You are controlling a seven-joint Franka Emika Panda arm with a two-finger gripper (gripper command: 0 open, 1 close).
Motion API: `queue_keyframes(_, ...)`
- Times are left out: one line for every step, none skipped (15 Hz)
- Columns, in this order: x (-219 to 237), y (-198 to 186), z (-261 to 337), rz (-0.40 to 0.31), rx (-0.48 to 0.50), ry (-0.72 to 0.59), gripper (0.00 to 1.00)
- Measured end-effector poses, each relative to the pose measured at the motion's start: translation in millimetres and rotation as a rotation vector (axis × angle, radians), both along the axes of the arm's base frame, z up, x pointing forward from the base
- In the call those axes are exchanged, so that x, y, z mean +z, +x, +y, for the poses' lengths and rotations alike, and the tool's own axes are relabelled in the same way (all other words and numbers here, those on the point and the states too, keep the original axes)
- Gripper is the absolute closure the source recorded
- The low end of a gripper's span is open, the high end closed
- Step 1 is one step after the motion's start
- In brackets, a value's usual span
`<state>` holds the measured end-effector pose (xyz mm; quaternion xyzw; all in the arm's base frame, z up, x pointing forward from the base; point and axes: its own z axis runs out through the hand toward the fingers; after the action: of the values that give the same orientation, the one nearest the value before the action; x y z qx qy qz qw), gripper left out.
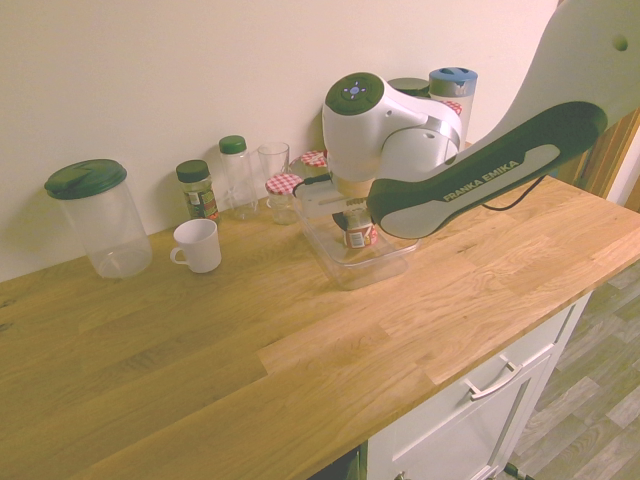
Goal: Put the cereal into the container
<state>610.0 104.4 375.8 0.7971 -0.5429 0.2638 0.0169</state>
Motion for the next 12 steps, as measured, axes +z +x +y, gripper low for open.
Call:
queue_keyframes(0.4, 0.8, -2.3, 0.003, 0.001, 0.002, 0.0)
queue_keyframes(0.4, 1.2, -4.4, 0.006, 0.002, 0.001, 0.0)
queue_keyframes(0.4, 1.6, -6.5, 0.008, 0.001, 0.001, 0.0)
queue_keyframes(0.6, 1.9, -8.2, 0.01, 0.001, 0.001, 0.0)
queue_keyframes(0.9, 2.2, -9.1, 0.012, 0.002, 0.005, 0.0)
queue_keyframes(1.2, 2.2, -9.5, 0.019, 0.003, 0.015, 0.0)
queue_keyframes(0.9, 2.0, -9.6, 0.032, 0.007, 0.031, 0.0)
queue_keyframes(0.3, 1.7, -9.6, 0.049, 0.013, 0.051, 0.0)
queue_keyframes(0.1, 0.6, -9.0, 0.074, 0.022, 0.086, 0.0)
queue_keyframes(0.5, -2.6, -9.1, 0.11, 0.037, 0.131, 0.0)
queue_keyframes(3.4, -7.2, -8.9, 0.146, 0.052, 0.181, 0.0)
queue_keyframes(8.2, -14.9, -9.5, 0.184, 0.069, 0.234, 0.0)
